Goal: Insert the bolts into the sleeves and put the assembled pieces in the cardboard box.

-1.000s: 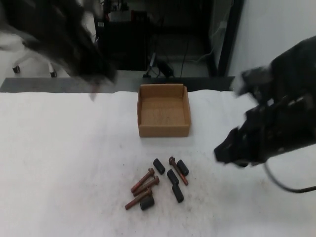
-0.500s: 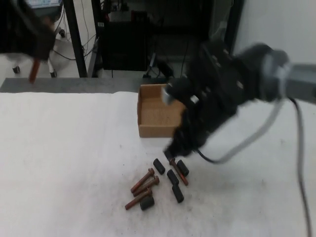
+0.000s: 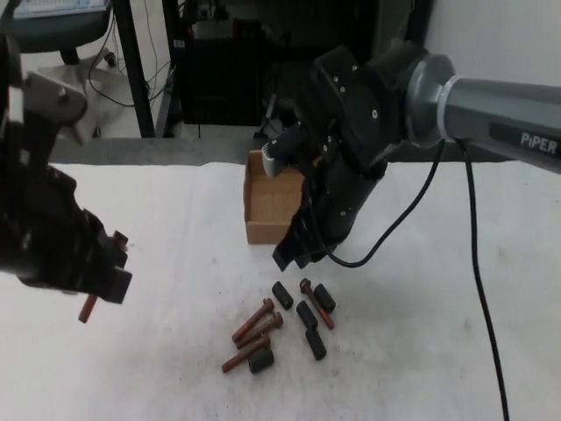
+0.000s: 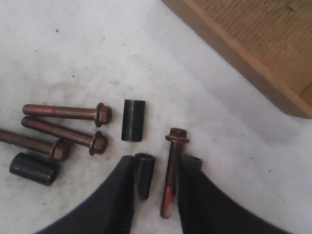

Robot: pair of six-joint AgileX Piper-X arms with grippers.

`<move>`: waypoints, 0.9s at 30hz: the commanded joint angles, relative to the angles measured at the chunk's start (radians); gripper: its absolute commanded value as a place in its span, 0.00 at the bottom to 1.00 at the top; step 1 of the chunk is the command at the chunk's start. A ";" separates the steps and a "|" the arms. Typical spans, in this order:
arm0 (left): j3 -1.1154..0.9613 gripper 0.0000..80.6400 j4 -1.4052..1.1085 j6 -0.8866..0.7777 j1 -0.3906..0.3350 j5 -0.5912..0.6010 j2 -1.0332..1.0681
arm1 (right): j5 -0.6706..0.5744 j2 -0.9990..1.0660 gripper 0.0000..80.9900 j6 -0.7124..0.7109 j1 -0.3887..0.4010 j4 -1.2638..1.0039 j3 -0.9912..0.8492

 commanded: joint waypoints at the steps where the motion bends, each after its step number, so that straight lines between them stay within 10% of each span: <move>1: 0.010 0.00 -0.033 0.000 0.003 0.007 0.001 | 0.001 0.030 0.34 -0.008 0.017 -0.014 -0.008; 27: 0.009 0.00 -0.028 -0.007 0.003 0.007 -0.001 | 0.085 0.124 0.43 -0.156 0.075 -0.117 -0.008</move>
